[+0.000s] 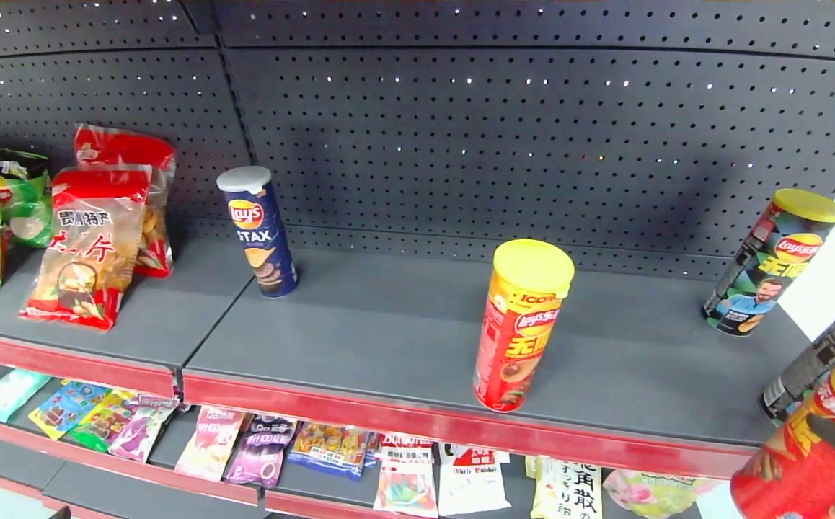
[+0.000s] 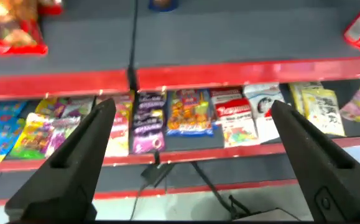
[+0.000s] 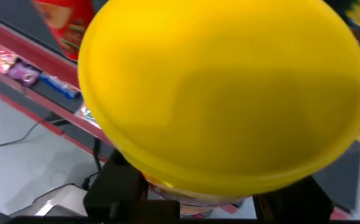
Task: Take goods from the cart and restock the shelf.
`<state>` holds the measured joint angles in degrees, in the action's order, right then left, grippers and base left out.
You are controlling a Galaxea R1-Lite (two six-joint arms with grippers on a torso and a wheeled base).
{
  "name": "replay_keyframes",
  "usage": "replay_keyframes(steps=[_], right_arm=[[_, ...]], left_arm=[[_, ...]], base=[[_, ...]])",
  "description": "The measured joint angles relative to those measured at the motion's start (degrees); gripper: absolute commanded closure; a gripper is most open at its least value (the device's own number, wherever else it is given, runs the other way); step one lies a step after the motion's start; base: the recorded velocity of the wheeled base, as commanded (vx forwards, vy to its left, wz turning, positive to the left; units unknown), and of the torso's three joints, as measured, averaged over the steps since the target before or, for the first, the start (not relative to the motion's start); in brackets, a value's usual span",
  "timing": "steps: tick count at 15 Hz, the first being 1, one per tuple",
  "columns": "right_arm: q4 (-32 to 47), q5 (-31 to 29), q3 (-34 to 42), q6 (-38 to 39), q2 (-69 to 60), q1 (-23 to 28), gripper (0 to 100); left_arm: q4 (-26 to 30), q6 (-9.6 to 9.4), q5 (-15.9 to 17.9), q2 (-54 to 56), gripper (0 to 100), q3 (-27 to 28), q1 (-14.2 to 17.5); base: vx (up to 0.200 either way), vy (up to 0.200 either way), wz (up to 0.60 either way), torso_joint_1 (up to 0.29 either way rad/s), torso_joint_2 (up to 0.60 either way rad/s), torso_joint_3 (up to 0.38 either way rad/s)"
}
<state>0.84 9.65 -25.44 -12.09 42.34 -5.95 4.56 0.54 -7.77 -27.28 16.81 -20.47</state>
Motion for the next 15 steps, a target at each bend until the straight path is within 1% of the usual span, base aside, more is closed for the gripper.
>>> replay_keyframes(steps=[2, 4, 5, 7, 8, 9, 10, 11, 12, 13, 14, 15], right_arm=[[-2.5, 0.9, -1.0, 0.0, 2.4, 0.0, 100], [-4.3, 2.3, -3.5, 0.0, 6.8, -0.2, 100], [-4.6, 3.1, -5.1, 0.1, 9.3, -0.6, 100], [-6.8, 4.1, -9.2, 0.4, 15.3, -1.5, 100], [-9.0, 4.4, -10.9, 0.4, 18.3, -1.9, 100], [-11.7, 4.5, -12.2, 0.5, 21.4, -2.1, 100], [-14.3, 4.5, -12.9, 0.5, 24.2, -2.3, 100], [-16.9, 4.5, -13.5, 0.5, 26.8, -2.7, 100], [-18.5, 4.5, -14.1, 0.6, 29.5, -3.4, 100], [-19.2, 4.5, -15.2, 0.6, 31.9, -4.4, 100], [-19.6, 4.5, -16.6, 0.7, 34.0, -5.3, 100], [-20.1, 4.6, -17.9, 1.0, 36.0, -6.1, 100]], left_arm=[[0.1, -0.61, -0.8, 2.7, 0, -1.8, 0.1], [1.2, -0.76, -2.1, 6.2, 0, -3.4, 0.0], [2.7, -0.78, -2.7, 8.2, 0, -3.9, 0.1], [8.3, -0.65, -3.5, 12.7, 0, -4.3, 0.6], [10.0, -0.49, -3.6, 14.8, 0, -4.4, 1.7], [10.9, -0.29, -3.6, 16.7, 0, -4.6, 3.7], [11.2, 0.50, -3.5, 18.0, 0, -5.0, 5.7], [11.2, 1.97, -3.5, 19.1, 0, -5.5, 7.9], [10.8, 3.34, -3.4, 20.1, 0, -6.4, 9.7], [8.8, 3.10, -2.5, 20.7, 0, -7.9, 10.4], [3.8, 1.87, -0.3, 21.1, 0, -9.7, 10.9], [-1.5, 0.69, 3.3, 21.5, 0, -12.0, 11.1]], base=[[0.000, 0.000, 0.00, 0.000, 0.00, 0.000], [0.000, 0.000, 0.00, 0.000, 0.00, 0.000], [0.000, 0.000, 0.00, 0.000, 0.00, 0.000], [0.000, 0.000, 0.00, 0.000, 0.00, 0.000], [0.000, 0.000, 0.00, 0.000, 0.00, 0.000], [0.000, 0.000, 0.00, 0.000, 0.00, 0.000], [0.000, 0.000, 0.00, 0.000, 0.00, 0.000], [0.000, 0.000, 0.00, 0.000, 0.00, 0.000], [0.000, 0.000, 0.00, 0.000, 0.00, 0.000], [0.000, 0.000, 0.00, 0.000, 0.00, 0.000], [0.000, 0.000, 0.00, 0.000, 0.00, 0.000], [0.000, 0.000, 0.00, 0.000, 0.00, 0.000]])
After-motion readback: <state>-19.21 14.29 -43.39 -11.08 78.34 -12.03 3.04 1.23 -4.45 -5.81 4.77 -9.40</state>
